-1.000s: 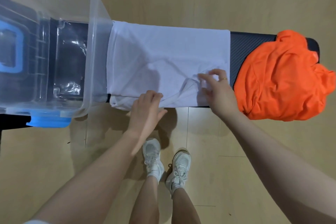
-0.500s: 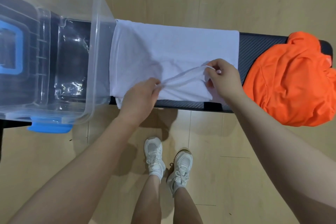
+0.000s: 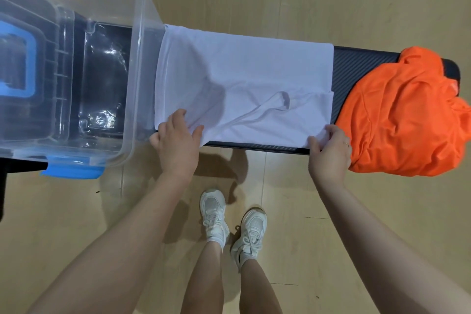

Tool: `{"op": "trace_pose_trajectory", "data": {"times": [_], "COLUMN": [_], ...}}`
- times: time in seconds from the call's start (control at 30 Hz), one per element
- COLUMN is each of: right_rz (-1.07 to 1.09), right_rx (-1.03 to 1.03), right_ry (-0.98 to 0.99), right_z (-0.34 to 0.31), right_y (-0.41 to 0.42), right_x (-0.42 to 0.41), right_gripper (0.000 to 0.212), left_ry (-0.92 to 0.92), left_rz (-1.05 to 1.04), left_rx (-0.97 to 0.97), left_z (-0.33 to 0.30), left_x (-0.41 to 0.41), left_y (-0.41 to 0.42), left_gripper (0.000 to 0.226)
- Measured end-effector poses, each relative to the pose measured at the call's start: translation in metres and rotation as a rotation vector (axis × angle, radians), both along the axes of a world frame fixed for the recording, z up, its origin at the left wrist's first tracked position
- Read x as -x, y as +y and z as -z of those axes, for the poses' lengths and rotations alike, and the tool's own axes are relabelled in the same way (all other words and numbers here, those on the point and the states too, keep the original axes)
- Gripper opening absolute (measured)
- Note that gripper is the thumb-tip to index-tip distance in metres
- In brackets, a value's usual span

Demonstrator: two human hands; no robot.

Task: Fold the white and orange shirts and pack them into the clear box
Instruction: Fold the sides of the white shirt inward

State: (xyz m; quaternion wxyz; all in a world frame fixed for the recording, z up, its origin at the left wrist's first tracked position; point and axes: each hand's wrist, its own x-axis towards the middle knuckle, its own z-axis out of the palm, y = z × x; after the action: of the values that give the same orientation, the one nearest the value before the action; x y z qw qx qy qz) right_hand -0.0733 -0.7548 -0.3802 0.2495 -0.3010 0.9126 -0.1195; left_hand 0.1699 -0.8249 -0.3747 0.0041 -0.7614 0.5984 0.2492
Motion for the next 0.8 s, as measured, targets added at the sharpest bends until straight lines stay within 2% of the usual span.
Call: {"op": "trace_pose_trajectory", "data": {"times": [0.1, 0.2, 0.3, 0.37, 0.43, 0.5, 0.6, 0.7, 0.8], "right_rz": [0.039, 0.04, -0.009, -0.112, -0.261, -0.467, -0.75, -0.872, -0.895], "right_rx": [0.052, 0.091, 0.029, -0.016, 0.049, 0.132, 0.032, -0.037, -0.049], "right_ry": [-0.03, -0.01, 0.014, 0.093, 0.162, 0.097, -0.043, -0.044, 0.018], "right_z": [-0.001, -0.007, -0.009, -0.01, -0.014, -0.019, -0.02, -0.017, -0.012], "right_y": [-0.002, -0.001, 0.01, 0.012, 0.005, -0.01, -0.035, -0.052, -0.062], "right_x": [0.005, 0.014, 0.022, 0.022, 0.016, 0.006, -0.009, -0.015, -0.01], "right_gripper": [0.032, 0.021, 0.018, 0.021, 0.027, 0.033, 0.047, 0.047, 0.034], "left_ry": [-0.001, -0.007, -0.053, -0.055, -0.032, 0.008, -0.019, -0.05, -0.101], "left_rz": [0.015, 0.065, 0.14, 0.151, 0.202, 0.326, 0.555, 0.656, 0.649], "left_rx": [0.003, 0.062, 0.021, -0.023, 0.037, 0.114, 0.101, 0.117, 0.162], "left_z": [0.0, -0.007, -0.015, -0.018, -0.019, -0.014, -0.003, 0.009, 0.012], "left_x": [-0.004, -0.006, -0.011, -0.011, -0.005, 0.008, 0.029, 0.037, 0.034], "left_y": [0.001, 0.004, 0.01, 0.012, 0.011, 0.001, -0.023, -0.039, -0.05], "left_gripper": [0.03, 0.031, 0.026, 0.036, 0.048, 0.054, 0.06, 0.044, 0.027]}}
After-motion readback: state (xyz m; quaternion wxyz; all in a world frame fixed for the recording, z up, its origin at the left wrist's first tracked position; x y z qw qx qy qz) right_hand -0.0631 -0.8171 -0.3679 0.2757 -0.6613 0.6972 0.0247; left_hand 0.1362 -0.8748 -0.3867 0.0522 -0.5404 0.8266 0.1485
